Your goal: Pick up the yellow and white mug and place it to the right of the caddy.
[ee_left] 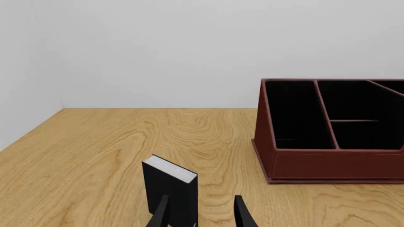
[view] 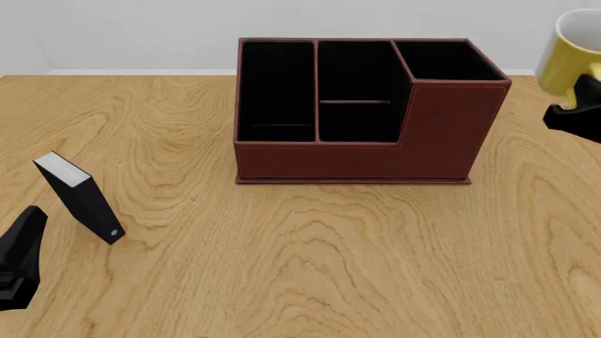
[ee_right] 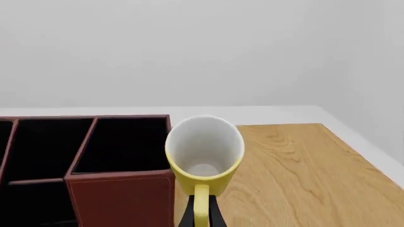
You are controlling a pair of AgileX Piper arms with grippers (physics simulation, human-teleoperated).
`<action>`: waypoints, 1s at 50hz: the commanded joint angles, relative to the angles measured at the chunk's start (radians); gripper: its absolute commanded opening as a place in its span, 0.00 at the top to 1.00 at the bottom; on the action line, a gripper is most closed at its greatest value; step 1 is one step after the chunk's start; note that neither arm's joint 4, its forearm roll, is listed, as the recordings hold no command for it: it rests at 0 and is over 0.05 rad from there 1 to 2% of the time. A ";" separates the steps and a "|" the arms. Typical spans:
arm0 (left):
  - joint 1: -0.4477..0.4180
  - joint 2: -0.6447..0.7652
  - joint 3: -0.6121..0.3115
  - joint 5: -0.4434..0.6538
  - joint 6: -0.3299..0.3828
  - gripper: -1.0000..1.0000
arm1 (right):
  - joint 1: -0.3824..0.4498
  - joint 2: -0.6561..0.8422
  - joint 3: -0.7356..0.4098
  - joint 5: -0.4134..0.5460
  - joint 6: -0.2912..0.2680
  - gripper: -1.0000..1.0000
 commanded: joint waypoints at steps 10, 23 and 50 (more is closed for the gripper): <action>0.000 0.000 0.000 0.000 0.000 0.00 | -0.019 0.110 0.024 -0.093 0.015 1.00; 0.000 0.000 0.000 0.000 0.000 0.00 | -0.028 0.190 0.036 -0.155 0.023 1.00; 0.000 0.000 0.000 0.000 0.000 0.00 | -0.042 0.325 0.056 -0.251 0.032 1.00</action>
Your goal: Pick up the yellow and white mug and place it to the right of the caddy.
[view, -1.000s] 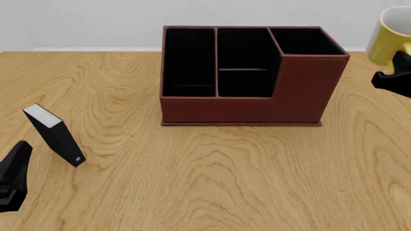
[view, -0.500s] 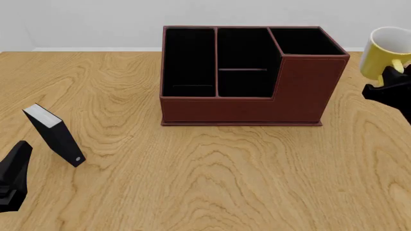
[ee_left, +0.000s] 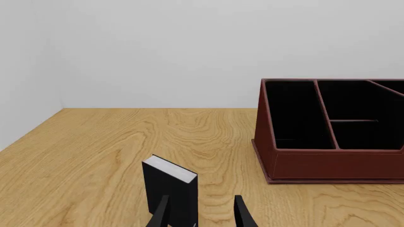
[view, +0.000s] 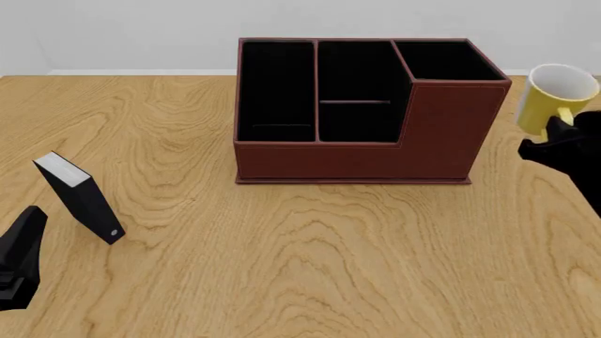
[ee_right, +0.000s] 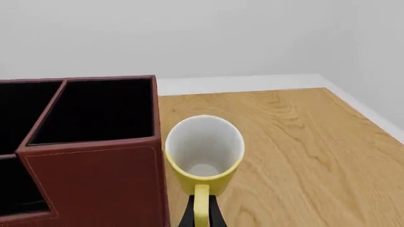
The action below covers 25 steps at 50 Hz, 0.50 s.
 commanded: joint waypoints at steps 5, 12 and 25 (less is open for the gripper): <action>0.000 0.000 0.000 0.000 0.000 0.00 | -0.005 0.075 0.007 -0.060 0.011 1.00; 0.000 0.000 0.000 0.000 0.000 0.00 | -0.007 0.103 0.007 -0.077 0.009 1.00; 0.000 0.000 0.000 0.000 0.000 0.00 | -0.012 0.159 0.004 -0.111 0.009 1.00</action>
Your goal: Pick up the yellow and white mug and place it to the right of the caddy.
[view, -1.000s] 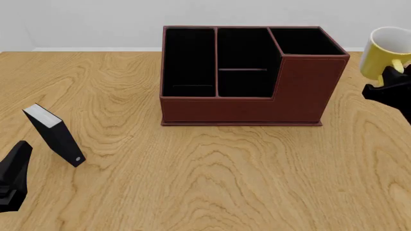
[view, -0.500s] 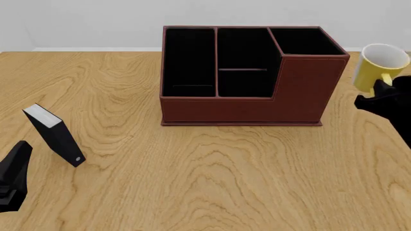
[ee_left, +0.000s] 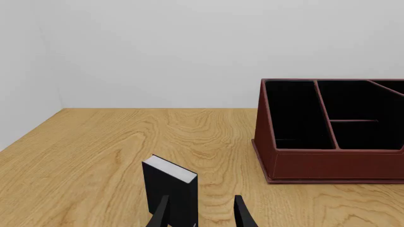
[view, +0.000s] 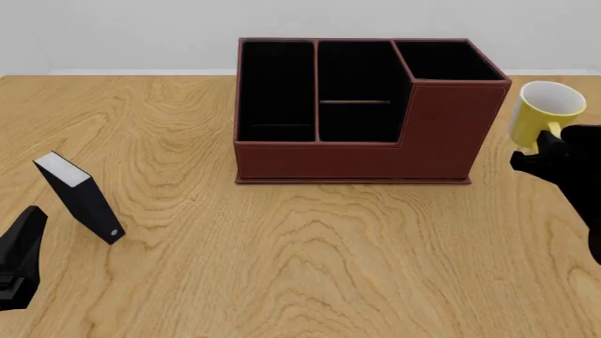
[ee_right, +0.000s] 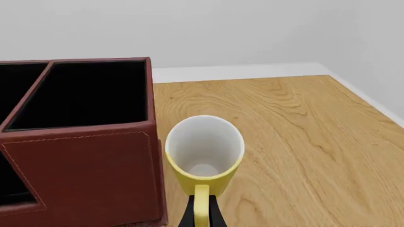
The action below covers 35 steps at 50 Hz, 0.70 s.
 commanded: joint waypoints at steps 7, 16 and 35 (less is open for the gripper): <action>0.000 0.000 0.000 0.000 0.000 0.00 | -0.009 0.102 -0.010 -0.065 0.015 1.00; 0.000 0.000 0.000 0.000 0.000 0.00 | -0.006 0.137 -0.009 -0.087 0.016 1.00; 0.000 0.000 0.000 0.000 0.000 0.00 | -0.012 0.218 -0.014 -0.134 0.021 1.00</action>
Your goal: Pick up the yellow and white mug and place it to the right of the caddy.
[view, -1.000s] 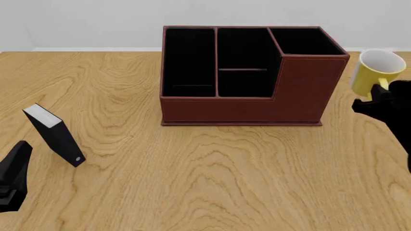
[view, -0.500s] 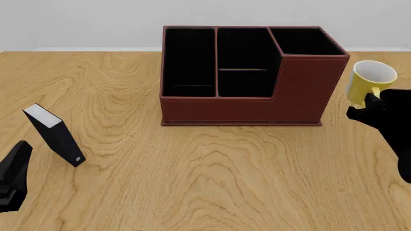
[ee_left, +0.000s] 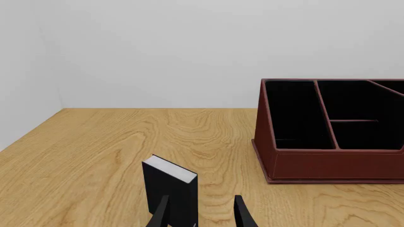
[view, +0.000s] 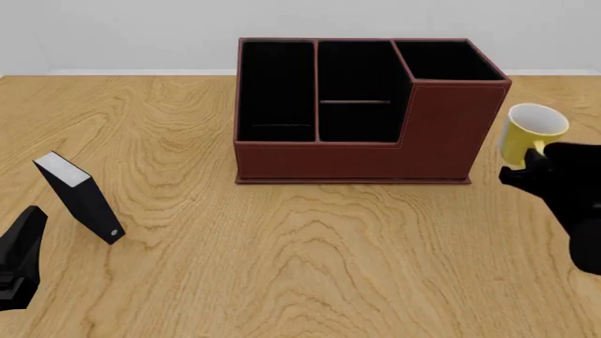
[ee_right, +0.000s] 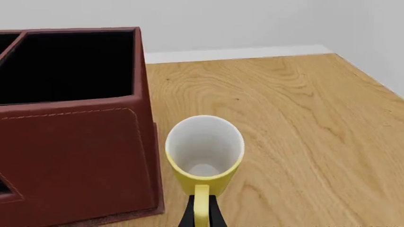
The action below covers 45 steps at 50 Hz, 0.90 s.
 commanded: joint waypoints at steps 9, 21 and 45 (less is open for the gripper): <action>0.000 0.000 0.000 0.000 0.000 0.00 | -0.004 0.067 -0.017 -0.033 0.018 1.00; 0.000 0.000 0.000 0.000 0.000 0.00 | -0.006 0.114 -0.034 -0.053 0.020 1.00; 0.000 0.000 0.000 0.000 0.000 0.00 | -0.005 0.197 -0.077 -0.071 0.030 1.00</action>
